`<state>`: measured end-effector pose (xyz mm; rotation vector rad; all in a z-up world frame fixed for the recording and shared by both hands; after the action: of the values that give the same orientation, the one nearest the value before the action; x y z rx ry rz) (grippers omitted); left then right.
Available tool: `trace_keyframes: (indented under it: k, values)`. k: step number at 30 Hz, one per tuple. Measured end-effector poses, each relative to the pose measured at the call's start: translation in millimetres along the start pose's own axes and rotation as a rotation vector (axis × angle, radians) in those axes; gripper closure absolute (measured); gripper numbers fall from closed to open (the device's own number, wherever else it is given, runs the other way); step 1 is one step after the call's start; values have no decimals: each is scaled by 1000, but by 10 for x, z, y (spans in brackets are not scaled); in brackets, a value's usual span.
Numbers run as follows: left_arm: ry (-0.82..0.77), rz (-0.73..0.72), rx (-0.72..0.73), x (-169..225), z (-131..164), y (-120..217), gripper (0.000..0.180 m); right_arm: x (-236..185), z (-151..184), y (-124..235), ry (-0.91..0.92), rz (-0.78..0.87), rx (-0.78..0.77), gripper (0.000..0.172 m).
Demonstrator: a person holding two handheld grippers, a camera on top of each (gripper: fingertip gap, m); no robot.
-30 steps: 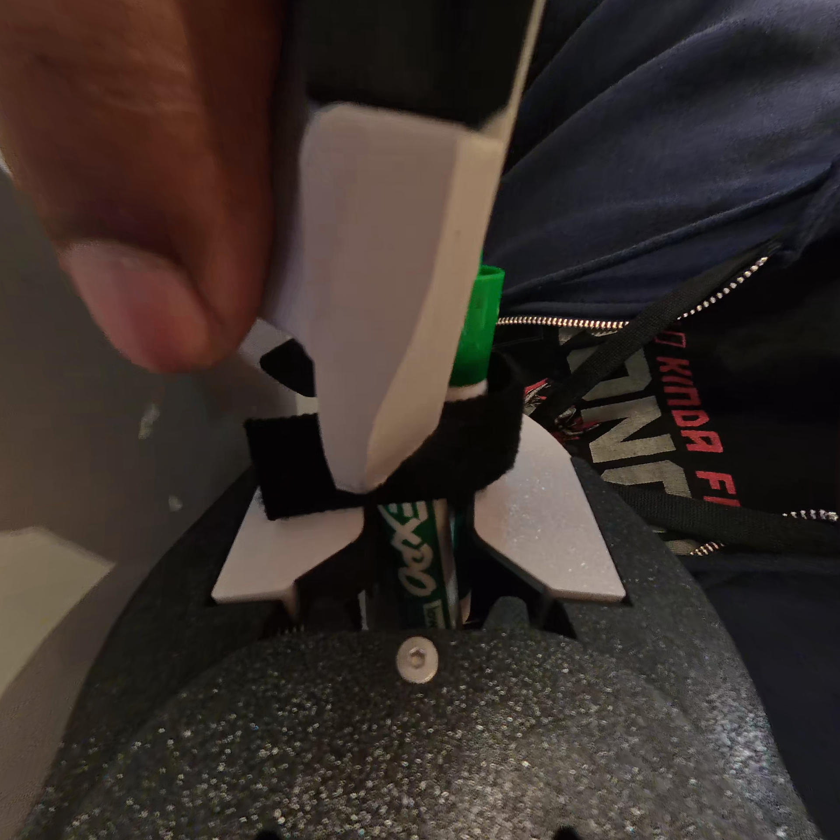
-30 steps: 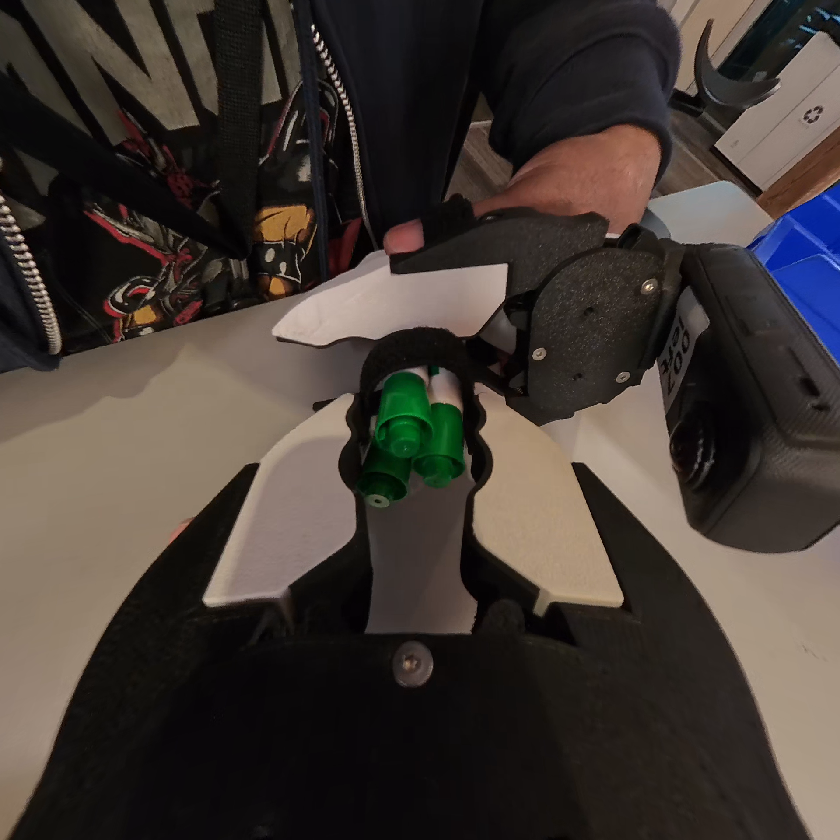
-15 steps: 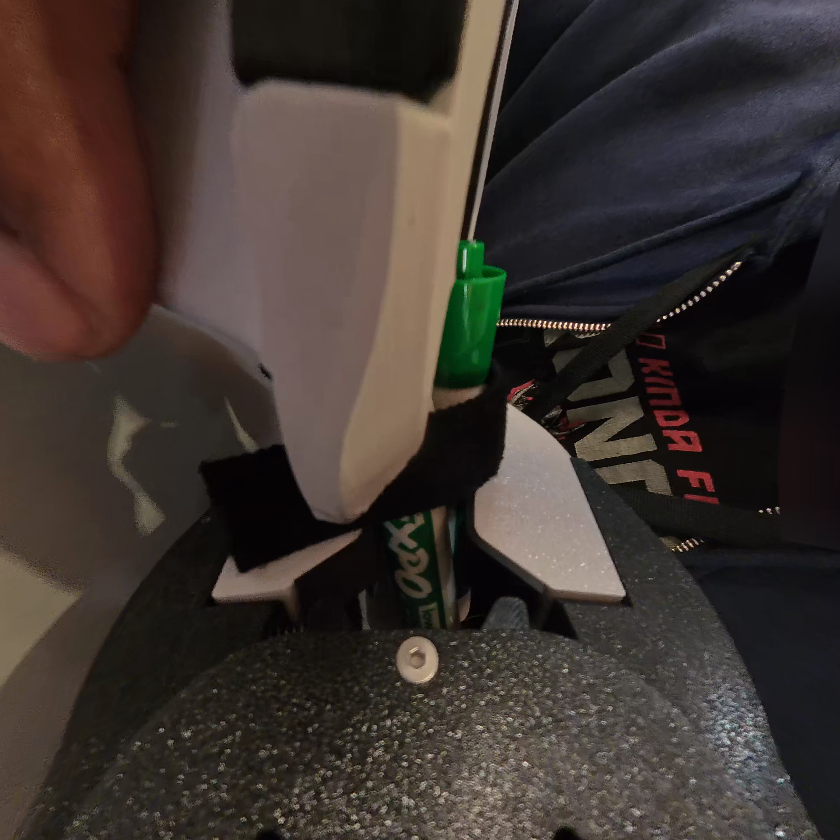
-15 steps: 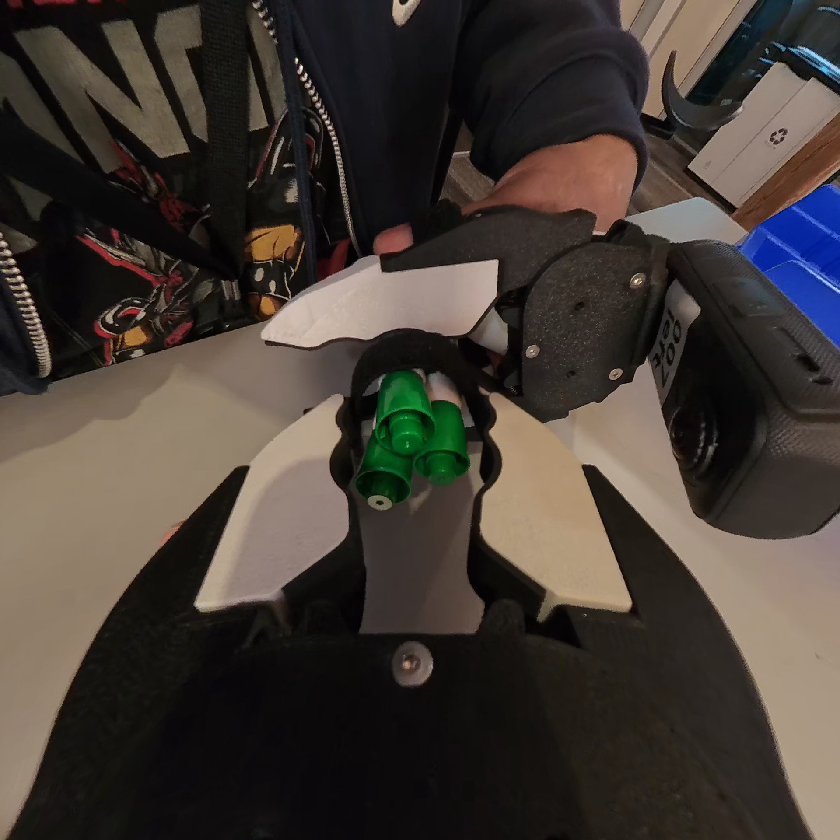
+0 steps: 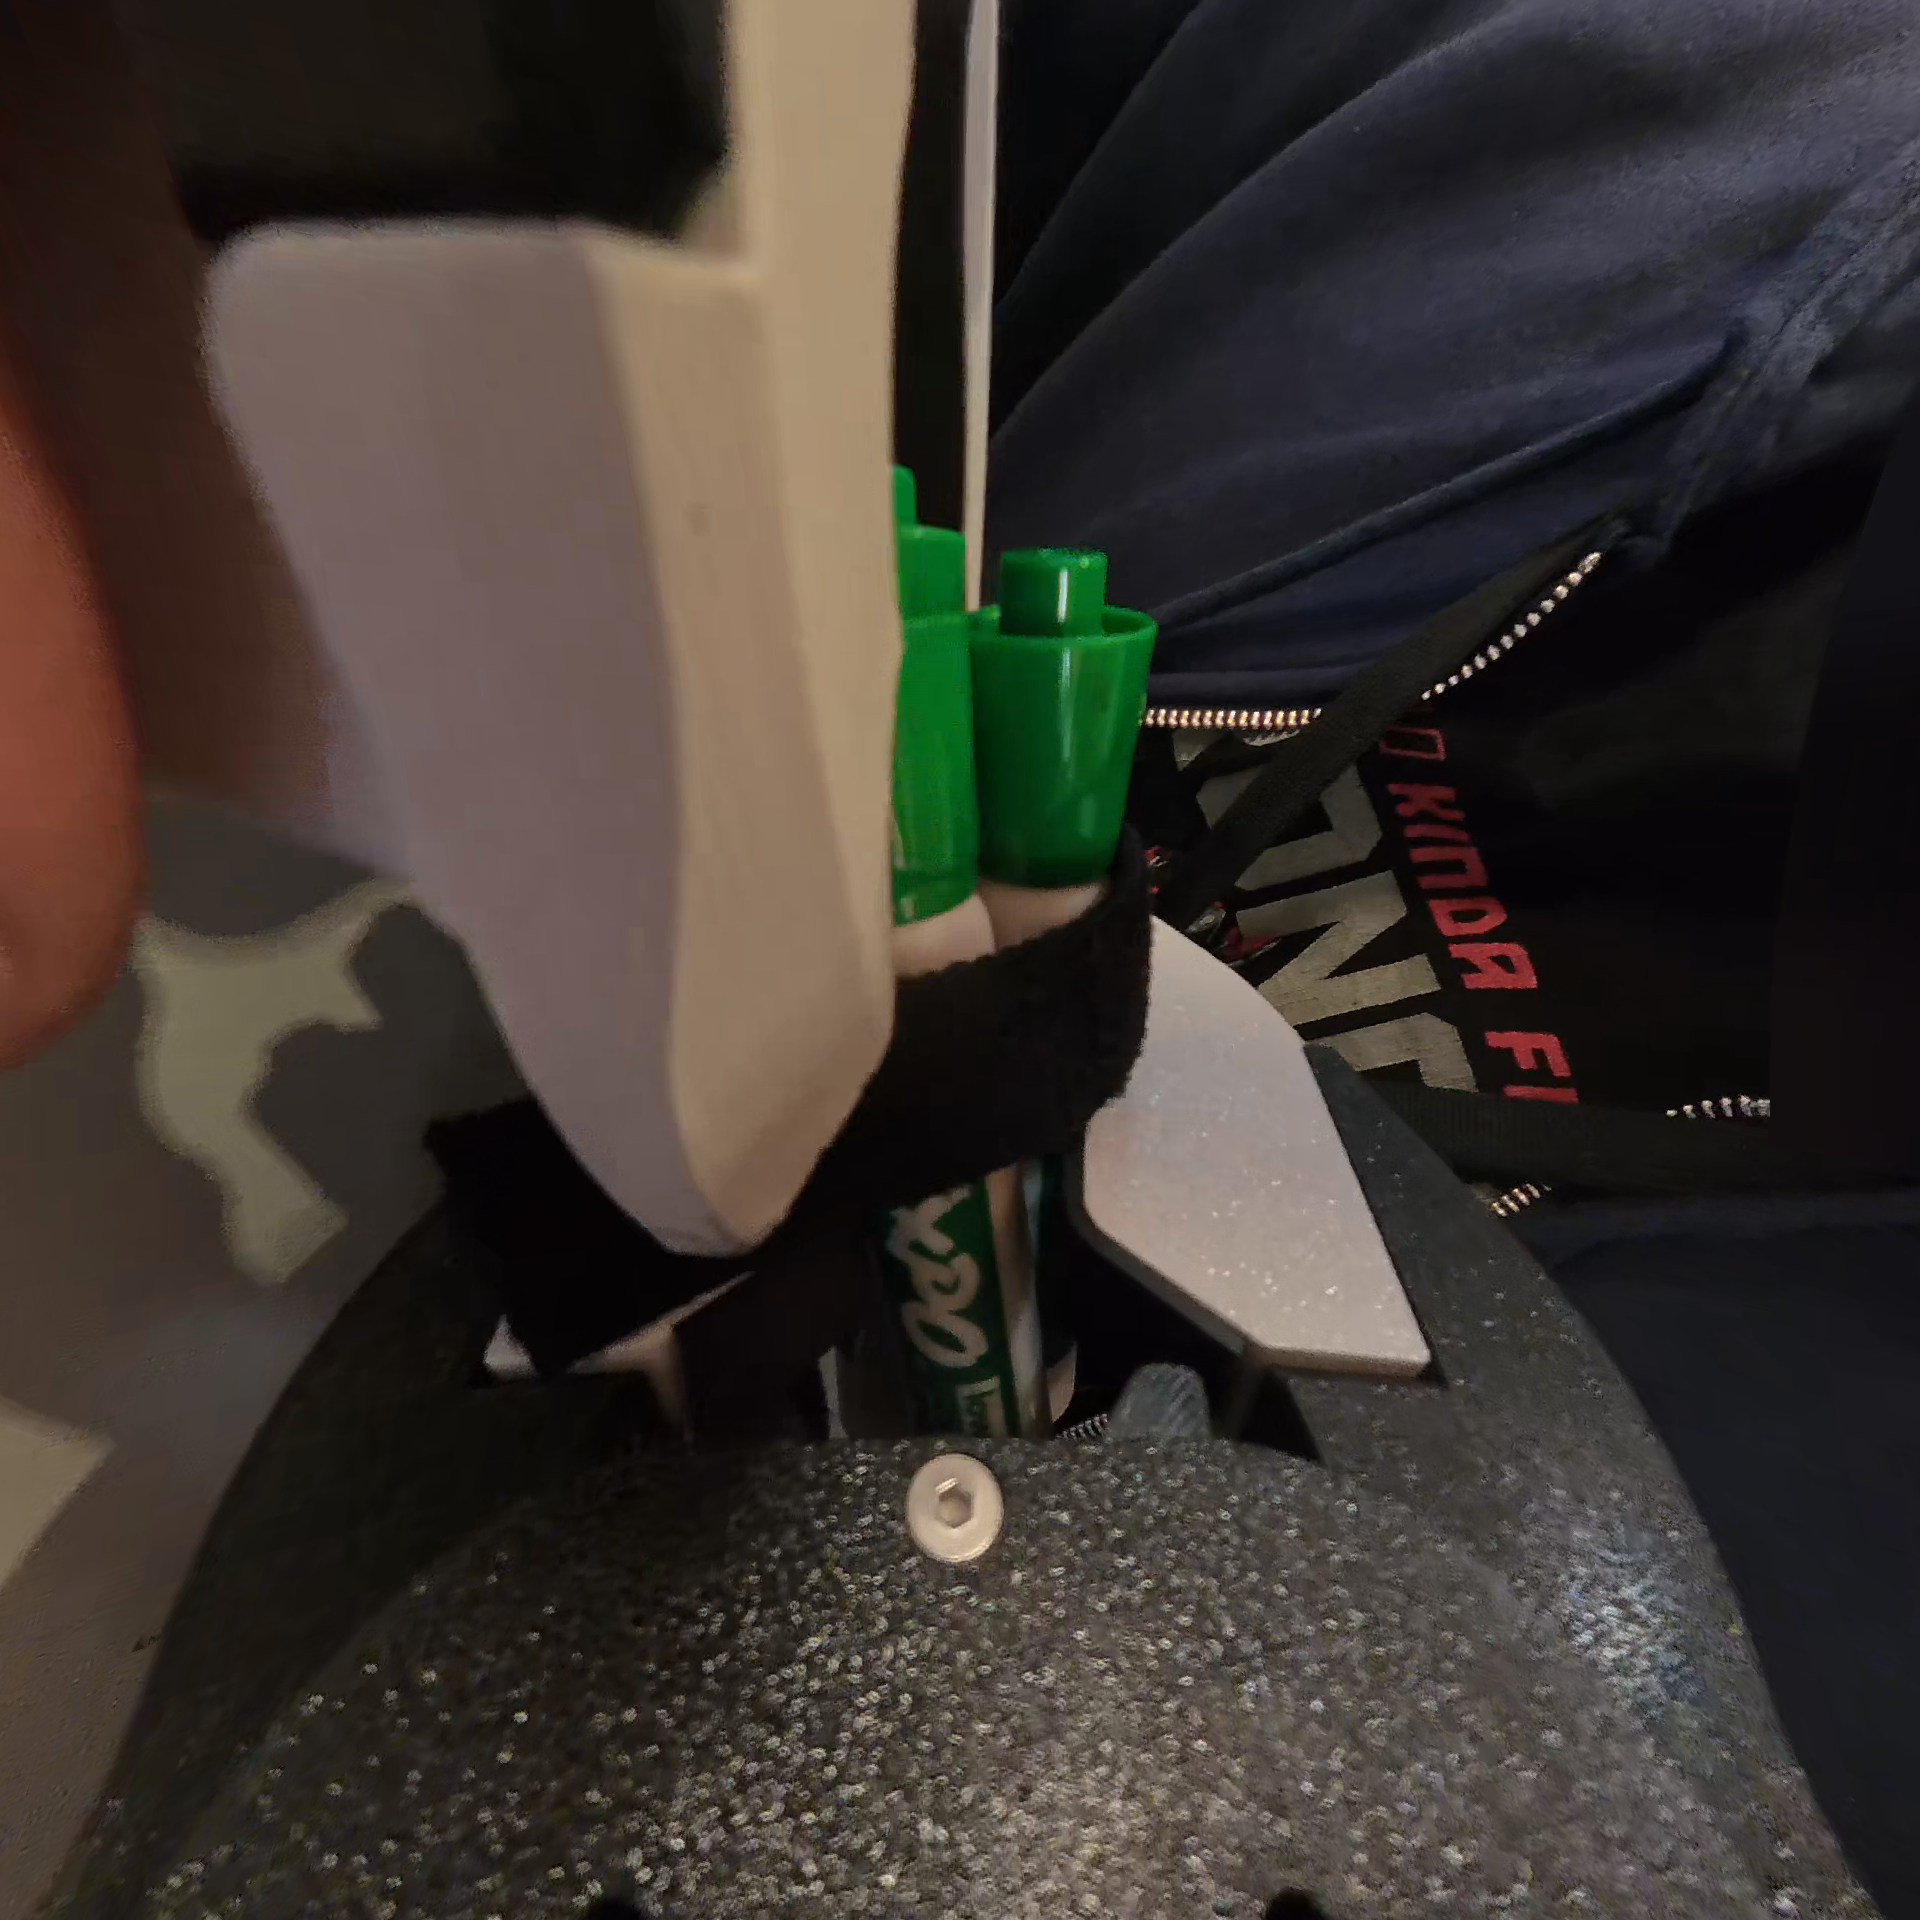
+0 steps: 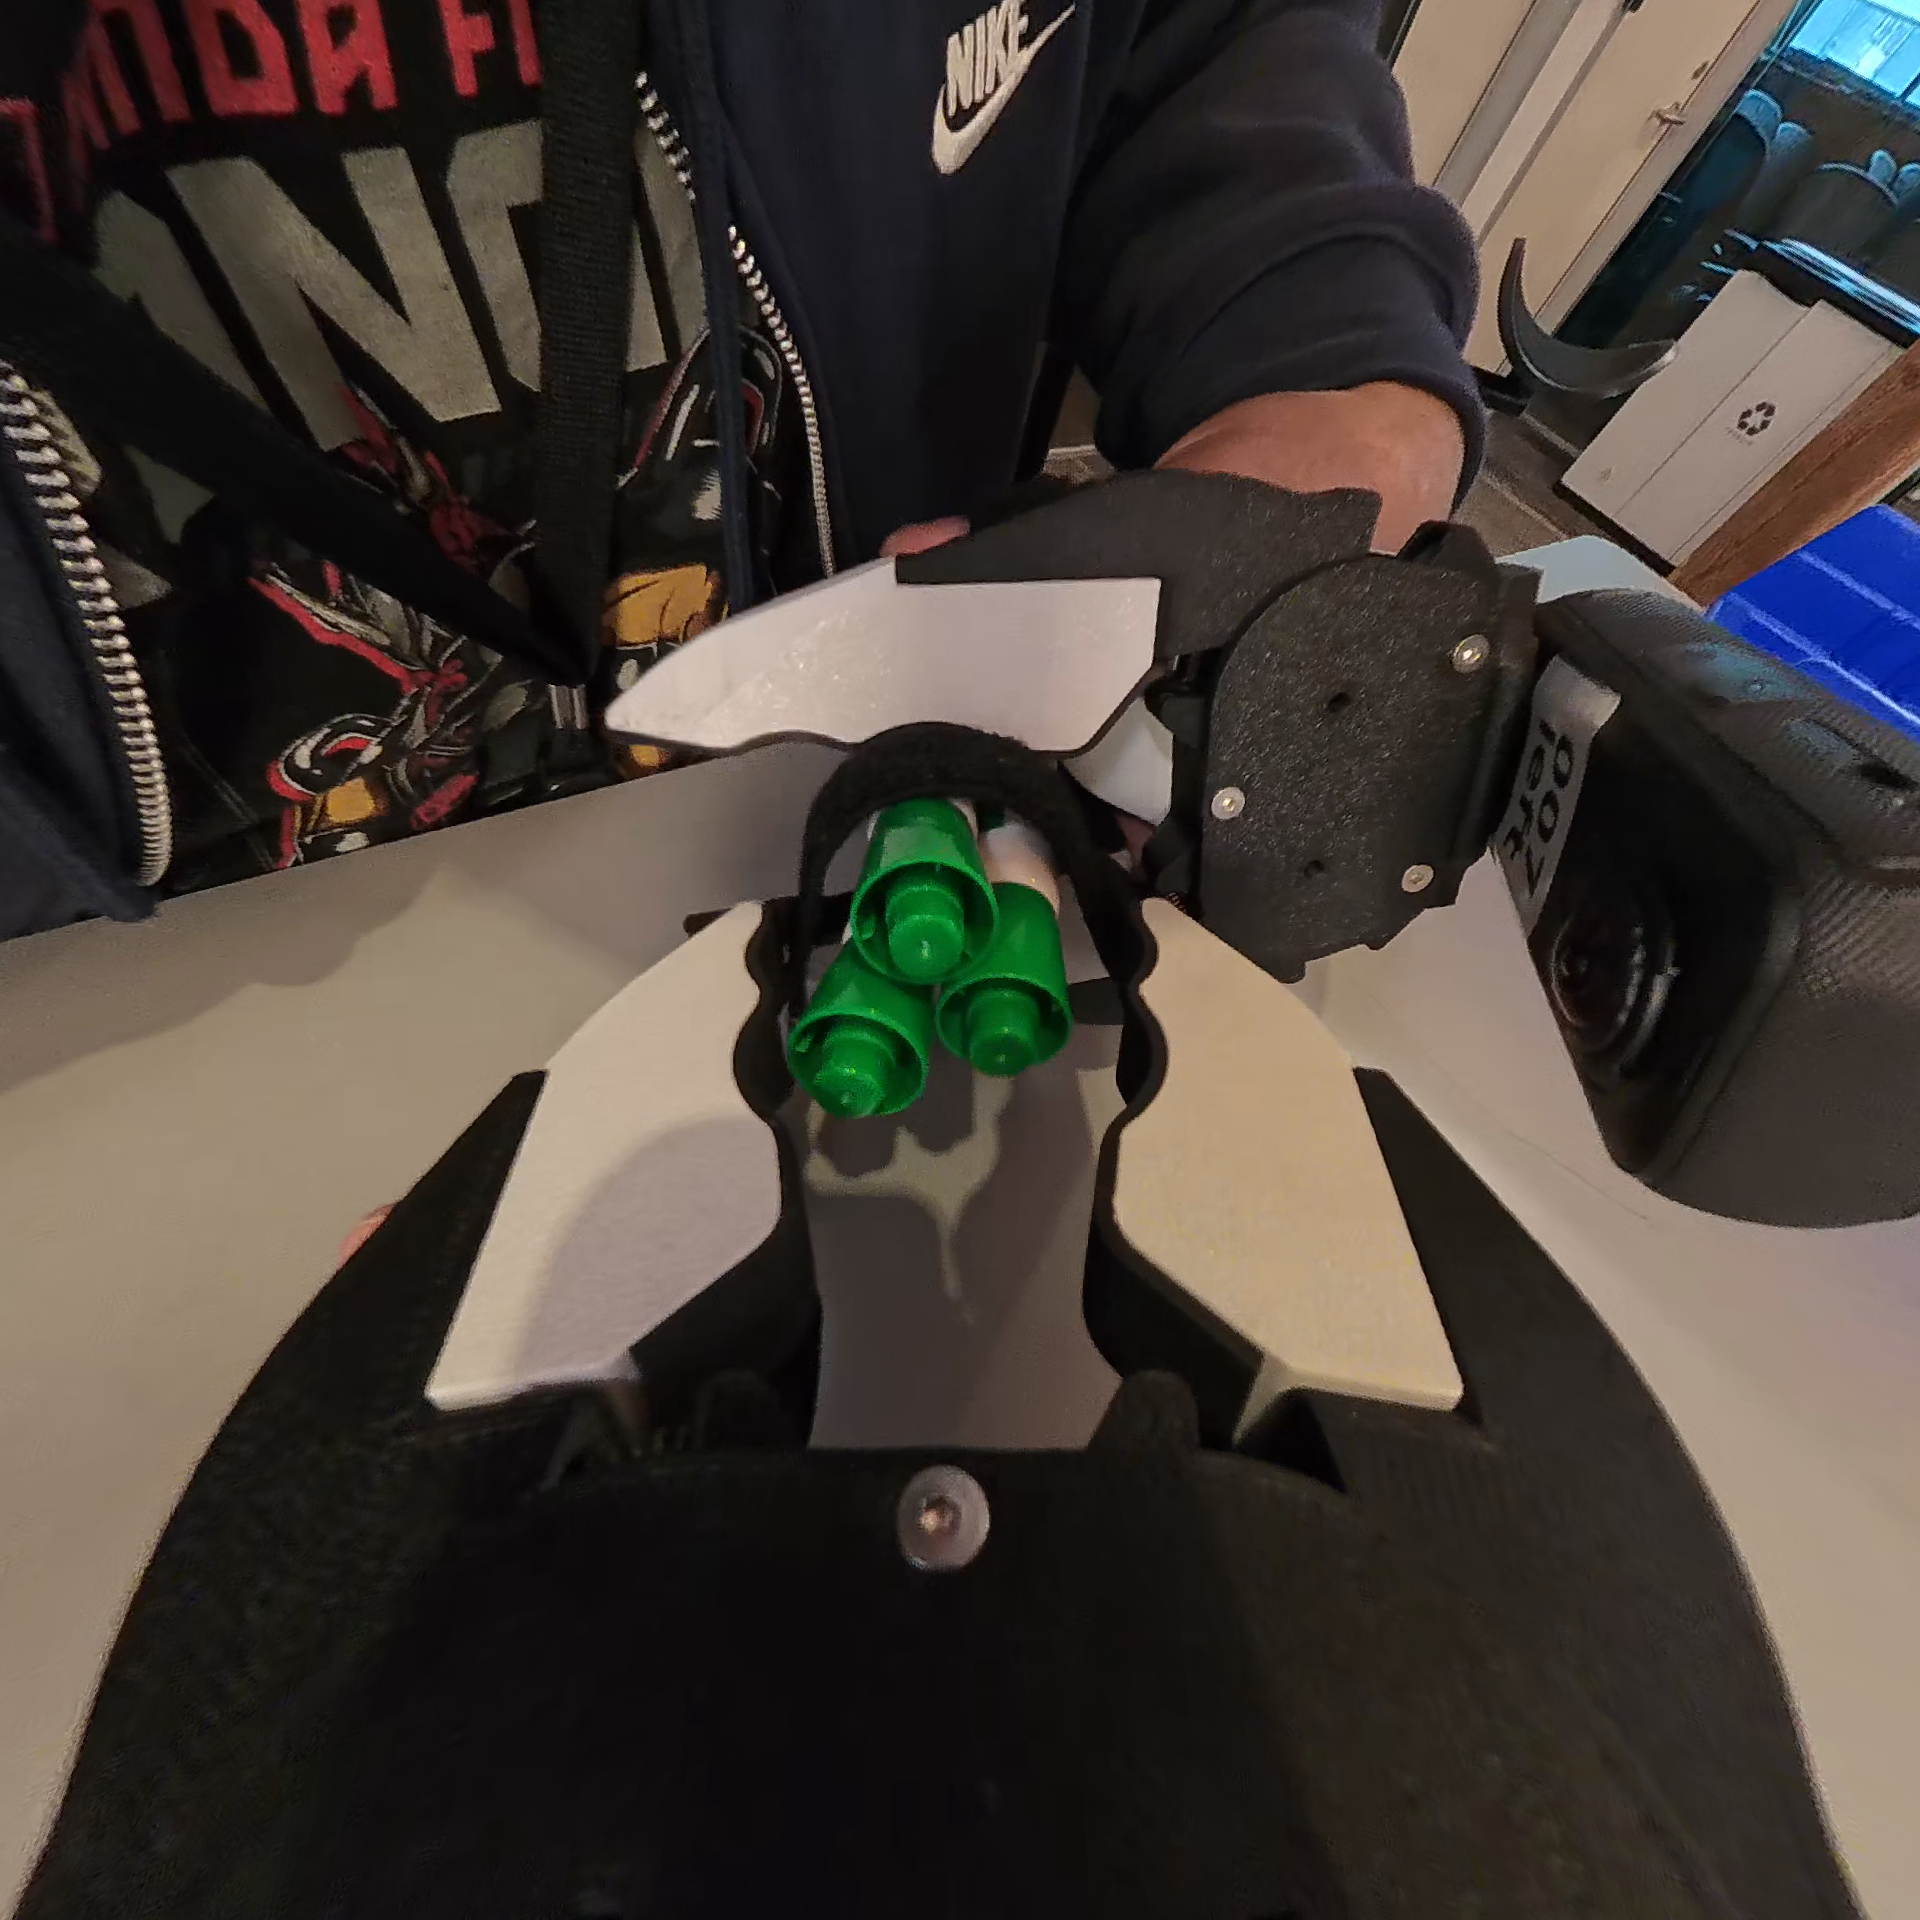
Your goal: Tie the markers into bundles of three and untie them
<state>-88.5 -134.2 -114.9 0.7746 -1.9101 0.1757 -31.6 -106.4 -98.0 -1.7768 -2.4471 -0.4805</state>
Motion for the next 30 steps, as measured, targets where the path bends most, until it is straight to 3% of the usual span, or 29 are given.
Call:
trace_keyframes:
  k: [3, 4, 30]
  values:
    - [-3, 10, -8, 16, 7, -12, 73, -10, 14, -12, 7, -3, 0, 110]
    - [-4, 13, -10, 18, 10, -15, 141, -13, 16, -15, 8, -3, 1, 111]
    - [-31, 36, 25, 29, -1, 41, 136, 42, 58, -19, -10, 37, 7, 127]
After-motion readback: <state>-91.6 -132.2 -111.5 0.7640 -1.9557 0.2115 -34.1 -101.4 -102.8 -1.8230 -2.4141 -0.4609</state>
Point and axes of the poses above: each gripper's, where its closed fingertips meet, y back along the fingers, z out of its underside, x = y × z across the jaws, the point moved 5 cm from there along y, back along the fingers, and after that the axes turned 12 degrees about x, right-handed, at the moved point
